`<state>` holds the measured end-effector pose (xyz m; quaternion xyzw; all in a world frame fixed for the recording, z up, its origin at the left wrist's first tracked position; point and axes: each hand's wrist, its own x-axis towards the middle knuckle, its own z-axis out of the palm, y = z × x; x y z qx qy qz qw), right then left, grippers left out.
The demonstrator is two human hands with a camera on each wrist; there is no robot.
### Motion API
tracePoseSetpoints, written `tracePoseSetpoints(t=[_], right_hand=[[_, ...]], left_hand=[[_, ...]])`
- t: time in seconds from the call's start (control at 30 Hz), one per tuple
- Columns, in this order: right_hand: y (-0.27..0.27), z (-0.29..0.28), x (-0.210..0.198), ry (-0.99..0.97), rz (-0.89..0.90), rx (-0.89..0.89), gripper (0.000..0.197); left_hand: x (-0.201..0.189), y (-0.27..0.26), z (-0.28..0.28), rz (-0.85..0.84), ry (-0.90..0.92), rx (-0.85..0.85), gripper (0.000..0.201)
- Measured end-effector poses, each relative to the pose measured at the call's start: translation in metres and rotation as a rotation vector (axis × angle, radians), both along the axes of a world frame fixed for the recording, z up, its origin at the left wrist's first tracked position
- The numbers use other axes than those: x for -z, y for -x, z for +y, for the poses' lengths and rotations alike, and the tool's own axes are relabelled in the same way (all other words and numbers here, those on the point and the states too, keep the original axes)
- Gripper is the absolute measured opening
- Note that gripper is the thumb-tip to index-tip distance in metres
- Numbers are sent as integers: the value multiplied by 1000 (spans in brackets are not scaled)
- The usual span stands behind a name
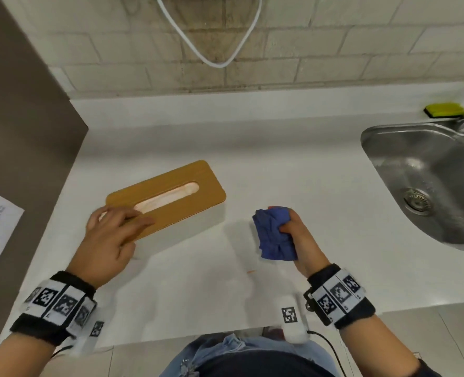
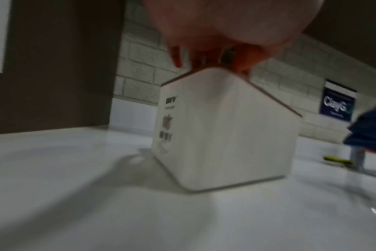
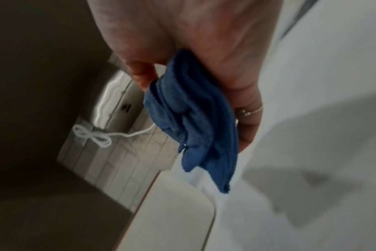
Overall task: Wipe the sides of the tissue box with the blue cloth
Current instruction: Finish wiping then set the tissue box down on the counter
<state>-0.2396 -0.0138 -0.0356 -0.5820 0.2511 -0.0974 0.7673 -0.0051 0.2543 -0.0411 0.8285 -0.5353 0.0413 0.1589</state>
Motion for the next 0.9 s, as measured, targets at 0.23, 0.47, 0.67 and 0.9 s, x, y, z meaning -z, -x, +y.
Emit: tracePoseSetpoints(t=[0.23,0.47,0.67,0.9], right_hand=[[3,15,15,-80,22,182,22],[-7,20,21,194,113,315,22],[78,-74,36,871,535,702,27],[176,-153,50,870,1120,639,50]], left_hand=[[4,8,-39,51,-66,-250,66],[3,2,-42,173,14,-165,65],[2,13,-46,169,28,-185,51],[7,30,-67,133,-14,-196,53]])
